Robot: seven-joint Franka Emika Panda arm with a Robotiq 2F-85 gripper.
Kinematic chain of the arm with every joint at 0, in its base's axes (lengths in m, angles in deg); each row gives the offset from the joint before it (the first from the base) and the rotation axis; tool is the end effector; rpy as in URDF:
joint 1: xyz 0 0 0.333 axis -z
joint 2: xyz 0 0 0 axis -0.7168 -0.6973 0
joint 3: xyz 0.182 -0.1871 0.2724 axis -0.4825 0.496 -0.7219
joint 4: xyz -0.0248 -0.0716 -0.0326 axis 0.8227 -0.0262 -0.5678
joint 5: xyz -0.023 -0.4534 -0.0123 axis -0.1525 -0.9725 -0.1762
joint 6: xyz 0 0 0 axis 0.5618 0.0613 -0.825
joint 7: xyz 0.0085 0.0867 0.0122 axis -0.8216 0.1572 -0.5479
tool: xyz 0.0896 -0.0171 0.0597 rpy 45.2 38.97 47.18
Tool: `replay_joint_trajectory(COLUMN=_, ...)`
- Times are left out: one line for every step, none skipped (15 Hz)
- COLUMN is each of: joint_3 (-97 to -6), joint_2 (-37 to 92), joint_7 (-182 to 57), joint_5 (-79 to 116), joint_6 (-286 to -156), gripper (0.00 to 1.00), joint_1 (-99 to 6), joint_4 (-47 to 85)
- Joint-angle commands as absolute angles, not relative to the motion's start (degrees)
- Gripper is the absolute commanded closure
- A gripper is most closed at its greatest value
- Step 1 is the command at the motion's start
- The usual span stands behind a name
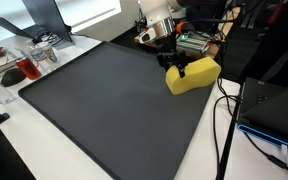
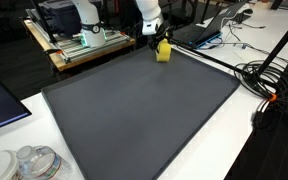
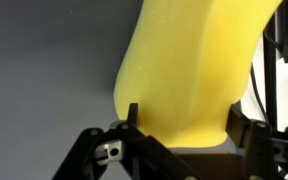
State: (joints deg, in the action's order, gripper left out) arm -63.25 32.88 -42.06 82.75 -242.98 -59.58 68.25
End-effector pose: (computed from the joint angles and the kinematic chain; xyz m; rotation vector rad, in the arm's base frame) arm 0.4833 0.1600 0.2170 -2.6456 0.4290 -0.0405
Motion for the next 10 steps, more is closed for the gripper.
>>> replay_joint_trajectory(joint_3=-63.46, joint_2=30.81, joint_7=-44.72, joint_5=82.34, joint_6=-243.86, gripper=0.47, joint_1=-60.37, joint_4=66.33)
replay_joint_trajectory(joint_3=-63.51, joint_2=30.85, joint_7=-45.2, joint_5=82.21, joint_6=-243.91, gripper=0.55, joint_1=-60.51, joint_4=66.12)
replay_joint_trajectory(joint_3=-63.57, joint_2=31.12, joint_7=-45.69, joint_5=82.01, joint_6=-243.66, gripper=0.61, joint_1=-60.67, joint_4=66.16)
replay_joint_trajectory(joint_3=-63.55, joint_2=31.36, joint_7=-46.27, joint_5=81.65, joint_6=-243.52, gripper=0.67, joint_1=-60.87, joint_4=66.25)
replay_joint_trajectory(joint_3=-65.15, joint_2=32.11, joint_7=-47.93, joint_5=80.12, joint_6=-243.56, gripper=0.74, joint_1=-59.54, joint_4=66.79)
replay_joint_trajectory(joint_3=-65.32, joint_2=32.71, joint_7=-48.91, joint_5=79.29, joint_6=-243.43, gripper=0.8, joint_1=-59.67, joint_4=67.16)
replay_joint_trajectory(joint_3=-65.48, joint_2=33.73, joint_7=-50.58, joint_5=77.66, joint_6=-243.29, gripper=0.87, joint_1=-59.93, joint_4=67.77)
replay_joint_trajectory(joint_3=-65.6, joint_2=34.59, joint_7=-52.14, joint_5=75.95, joint_6=-243.32, gripper=0.92, joint_1=-60.2, joint_4=68.26)
replay_joint_trajectory(joint_3=-65.58, joint_2=35.95, joint_7=-55.06, joint_5=72.56, joint_6=-243.41, gripper=0.98, joint_1=-60.78, joint_4=68.97)
replay_joint_trajectory(joint_3=-65.56, joint_2=36.95, joint_7=-58.01, joint_5=68.97, joint_6=-243.58, gripper=0.99, joint_1=-61.19, joint_4=69.4)
